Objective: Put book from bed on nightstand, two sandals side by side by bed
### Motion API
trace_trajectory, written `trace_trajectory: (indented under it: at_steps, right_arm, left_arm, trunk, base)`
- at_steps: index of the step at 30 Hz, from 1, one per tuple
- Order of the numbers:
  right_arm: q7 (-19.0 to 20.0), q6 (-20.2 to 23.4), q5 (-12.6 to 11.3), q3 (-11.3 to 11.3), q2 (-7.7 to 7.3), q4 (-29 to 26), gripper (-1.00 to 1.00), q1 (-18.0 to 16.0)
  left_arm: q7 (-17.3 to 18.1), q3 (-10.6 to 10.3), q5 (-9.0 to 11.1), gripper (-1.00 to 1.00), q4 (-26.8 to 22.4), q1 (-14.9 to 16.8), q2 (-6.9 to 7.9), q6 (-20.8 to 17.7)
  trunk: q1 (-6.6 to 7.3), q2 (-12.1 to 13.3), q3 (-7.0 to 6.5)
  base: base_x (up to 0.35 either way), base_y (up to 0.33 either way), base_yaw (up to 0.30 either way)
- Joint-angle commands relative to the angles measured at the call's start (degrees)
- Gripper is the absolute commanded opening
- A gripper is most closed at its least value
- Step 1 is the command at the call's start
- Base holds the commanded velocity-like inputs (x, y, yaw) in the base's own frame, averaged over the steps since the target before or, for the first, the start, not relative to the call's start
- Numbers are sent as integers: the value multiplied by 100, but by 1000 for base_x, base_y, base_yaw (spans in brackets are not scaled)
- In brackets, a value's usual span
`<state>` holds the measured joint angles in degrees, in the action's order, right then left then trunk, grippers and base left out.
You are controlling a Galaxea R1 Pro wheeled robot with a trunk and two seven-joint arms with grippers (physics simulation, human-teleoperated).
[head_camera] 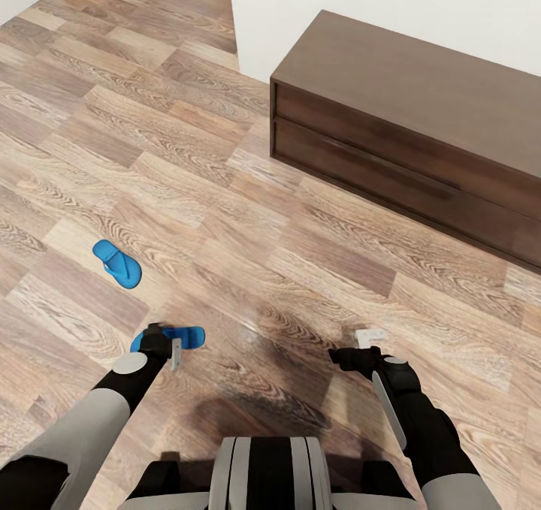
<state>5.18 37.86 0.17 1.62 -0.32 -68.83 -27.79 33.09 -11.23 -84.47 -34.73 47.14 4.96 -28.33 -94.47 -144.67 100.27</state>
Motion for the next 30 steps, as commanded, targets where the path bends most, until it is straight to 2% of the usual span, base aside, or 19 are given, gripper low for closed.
trace_trajectory:
  at_steps: [1, 5, 11, 29, 30]
  right_arm:
    - [14, 28, 6, 5, -3, -7, 100, -1]
    - [16, 28, 7, 5, -3, -7, 100, -3]
    - [17, 28, 6, 5, -3, -7, 100, 0]
    - [18, 28, 7, 5, -3, -7, 100, -1]
    - [18, 28, 8, 5, -3, -7, 100, -2]
  left_arm:
    - [49, -37, -34, 100, -22, 3, 9, -15]
    - [49, -37, -34, 100, -59, 1, 12, -15]
    - [49, -34, -34, 100, -77, 1, 12, -14]
    - [49, -30, -34, 100, -85, 2, 5, -14]
    - [49, -32, -34, -100, -86, 2, 7, -14]
  trunk:
    - [1, -1, 3]
    - [1, -1, 3]
    - [-15, -9, 136]
    - [-15, -9, 136]
    - [-15, -9, 136]
  base:
    - [0, 0, 0]
    - [0, 0, 0]
    - [0, 0, 0]
    - [0, 0, 0]
    - [0, 0, 0]
